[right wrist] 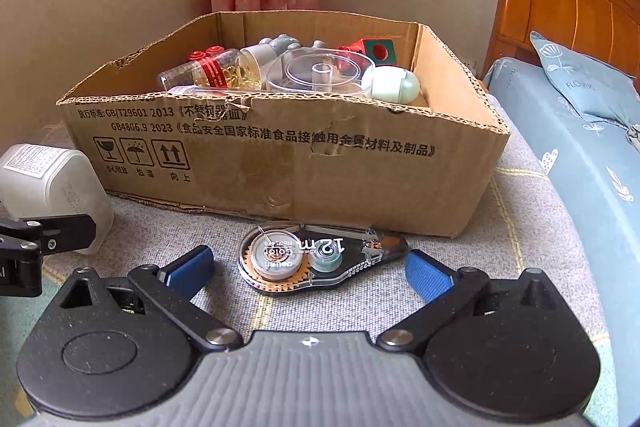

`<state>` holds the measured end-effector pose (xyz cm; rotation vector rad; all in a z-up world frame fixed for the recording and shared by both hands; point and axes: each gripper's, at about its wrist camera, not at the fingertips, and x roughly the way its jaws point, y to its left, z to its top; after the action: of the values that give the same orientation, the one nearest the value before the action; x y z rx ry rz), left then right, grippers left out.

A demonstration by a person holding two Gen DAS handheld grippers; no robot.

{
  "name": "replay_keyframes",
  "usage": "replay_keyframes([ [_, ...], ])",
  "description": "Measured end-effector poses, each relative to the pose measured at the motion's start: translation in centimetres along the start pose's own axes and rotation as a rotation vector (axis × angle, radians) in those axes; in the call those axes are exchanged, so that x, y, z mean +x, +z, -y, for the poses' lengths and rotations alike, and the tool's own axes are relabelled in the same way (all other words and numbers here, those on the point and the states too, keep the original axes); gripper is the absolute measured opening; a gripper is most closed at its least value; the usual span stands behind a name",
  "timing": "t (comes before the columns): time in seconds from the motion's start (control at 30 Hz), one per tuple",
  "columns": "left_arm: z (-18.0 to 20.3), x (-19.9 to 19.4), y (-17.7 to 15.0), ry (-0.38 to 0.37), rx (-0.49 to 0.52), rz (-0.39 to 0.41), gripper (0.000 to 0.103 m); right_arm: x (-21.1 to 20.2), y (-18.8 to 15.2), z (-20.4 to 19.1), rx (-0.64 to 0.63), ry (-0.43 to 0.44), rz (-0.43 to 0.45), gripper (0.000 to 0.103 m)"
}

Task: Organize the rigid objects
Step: 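Move both open tools back toward the white jug and correction tape, then close the left tool on the white jug while the right grasps the correction tape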

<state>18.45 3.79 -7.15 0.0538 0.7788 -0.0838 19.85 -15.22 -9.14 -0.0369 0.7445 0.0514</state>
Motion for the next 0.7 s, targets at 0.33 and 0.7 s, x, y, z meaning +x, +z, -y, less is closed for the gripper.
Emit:
replay_keyframes([
  [0.33, -0.7, 0.0, -0.2, -0.015, -0.043, 0.014, 0.096, -0.4, 0.1, 0.0, -0.021, 0.013, 0.015, 0.087],
  [0.7, -1.3, -0.6, 0.1, -0.058, -0.084, 0.014, 0.083, -1.4, -0.1, 0.1, -0.077, 0.057, -0.004, 0.074],
])
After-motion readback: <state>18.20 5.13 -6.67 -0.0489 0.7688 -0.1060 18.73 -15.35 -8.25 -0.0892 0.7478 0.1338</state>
